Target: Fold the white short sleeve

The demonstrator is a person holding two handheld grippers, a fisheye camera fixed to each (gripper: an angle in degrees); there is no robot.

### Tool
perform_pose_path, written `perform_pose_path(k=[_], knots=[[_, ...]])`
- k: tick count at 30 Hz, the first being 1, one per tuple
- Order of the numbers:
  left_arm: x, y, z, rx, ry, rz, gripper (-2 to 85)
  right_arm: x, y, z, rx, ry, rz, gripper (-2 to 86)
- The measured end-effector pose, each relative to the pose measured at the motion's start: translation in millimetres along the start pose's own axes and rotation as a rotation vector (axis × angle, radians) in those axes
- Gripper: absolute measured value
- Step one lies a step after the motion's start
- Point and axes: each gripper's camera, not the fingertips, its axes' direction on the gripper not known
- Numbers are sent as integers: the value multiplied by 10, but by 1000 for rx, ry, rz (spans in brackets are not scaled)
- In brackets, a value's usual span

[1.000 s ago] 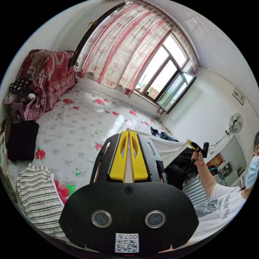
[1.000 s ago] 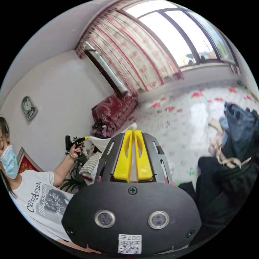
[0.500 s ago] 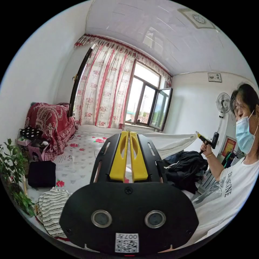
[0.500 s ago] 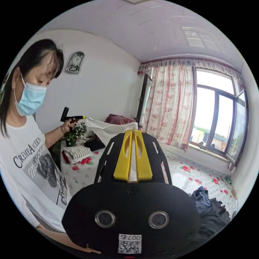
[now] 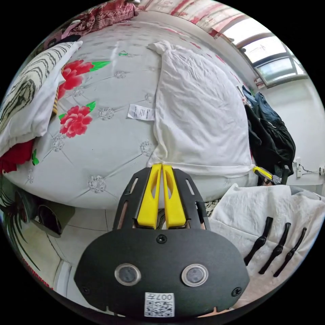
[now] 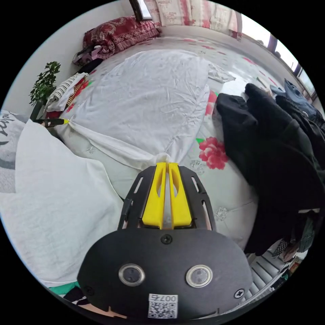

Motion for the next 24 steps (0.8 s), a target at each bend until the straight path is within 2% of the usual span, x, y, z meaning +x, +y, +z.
perform_pose_path(k=[4, 8, 13, 19, 21, 22, 24], knots=[[-9, -22, -43, -1, 3, -16, -4, 113, 38, -19, -10, -47, 41, 22], [25, 12, -217, -3, -76, 24, 7, 282, 98, -229, 42, -75, 97, 41], [113, -86, -404, 45, -107, 48, 31, 257, -97, -367, 105, -83, 75, 58], [301, -519, -145, 26, -26, 72, 72, 222, -560, 102, 21, -125, 70, 57], [357, -627, 41, -39, -56, 73, 64, 169, -584, 321, -73, -72, 37, 35], [368, -661, 135, -78, -123, 52, 26, 152, -565, 335, -71, -59, 24, 29], [371, -649, 122, -50, -147, 62, 2, 152, -473, 315, -70, -25, 16, 12]])
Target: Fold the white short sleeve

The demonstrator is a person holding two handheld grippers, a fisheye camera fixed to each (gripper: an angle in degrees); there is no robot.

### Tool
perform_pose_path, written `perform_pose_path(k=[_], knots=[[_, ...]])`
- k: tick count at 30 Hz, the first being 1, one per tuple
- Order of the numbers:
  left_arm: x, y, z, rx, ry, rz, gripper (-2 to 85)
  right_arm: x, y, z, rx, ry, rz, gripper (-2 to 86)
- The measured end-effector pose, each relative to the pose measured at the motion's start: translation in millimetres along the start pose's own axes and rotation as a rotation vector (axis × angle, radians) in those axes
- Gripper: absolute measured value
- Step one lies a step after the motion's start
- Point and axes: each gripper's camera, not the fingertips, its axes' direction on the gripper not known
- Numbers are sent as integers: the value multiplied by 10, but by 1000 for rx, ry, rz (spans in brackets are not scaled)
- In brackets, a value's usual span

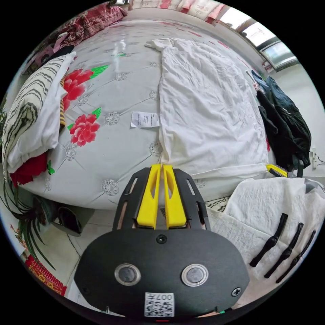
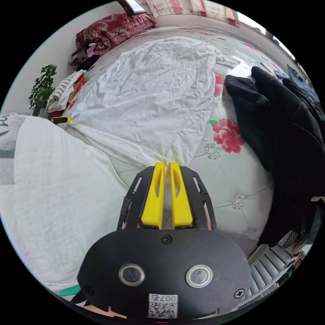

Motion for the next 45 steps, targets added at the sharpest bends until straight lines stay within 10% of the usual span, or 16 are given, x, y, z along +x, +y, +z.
perform_pose_path(k=[21, 35, 45], knots=[[39, -27, 36, -97, -102, 83, -3, 119, 197, -33, -54, 38, 84, 6], [-965, -541, -664, 173, 434, -113, -10, 643, -137, -992, 131, -93, 132, -3], [-749, -2857, -2660, 580, 659, 35, -10, 1232, -1957, -4281, 831, 27, 98, -3]])
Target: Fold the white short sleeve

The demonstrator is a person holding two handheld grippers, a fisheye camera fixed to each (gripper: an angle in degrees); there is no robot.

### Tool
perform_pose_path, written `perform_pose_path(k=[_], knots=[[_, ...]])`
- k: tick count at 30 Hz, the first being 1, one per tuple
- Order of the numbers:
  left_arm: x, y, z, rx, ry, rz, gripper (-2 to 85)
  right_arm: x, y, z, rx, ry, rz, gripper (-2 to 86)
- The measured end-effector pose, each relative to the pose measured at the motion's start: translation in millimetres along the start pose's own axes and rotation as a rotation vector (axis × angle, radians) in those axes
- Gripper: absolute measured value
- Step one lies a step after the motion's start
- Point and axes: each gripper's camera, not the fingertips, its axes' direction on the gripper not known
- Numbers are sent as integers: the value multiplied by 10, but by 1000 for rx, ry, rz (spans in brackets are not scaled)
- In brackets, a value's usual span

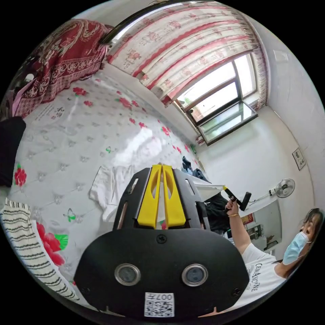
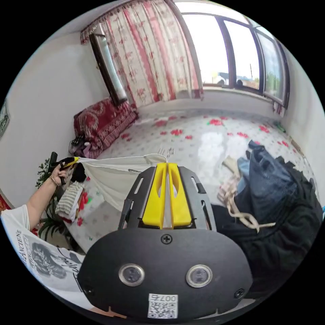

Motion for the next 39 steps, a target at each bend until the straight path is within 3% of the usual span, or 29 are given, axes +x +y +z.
perform_pose_path(k=[2, 6, 13, 22, 29, 39], knots=[[526, -528, -278, 73, 103, 107, -10, -98, -453, -489, 148, 13, -35, -3], [1194, -858, -736, 161, 120, 273, -10, -318, -888, -1341, 356, 29, -137, -3], [1441, -368, -1175, 178, 68, 394, -10, -321, -345, -1815, 413, -110, -182, -3], [658, 943, -795, -86, -15, 236, -10, -183, 1270, -1241, 58, -139, -158, -3], [-145, 2120, -229, -246, -133, -21, -10, 80, 2630, -256, -281, -146, 28, -3], [-487, 3247, -47, -300, -122, -263, -10, 262, 3819, 186, -517, -247, 233, -3]])
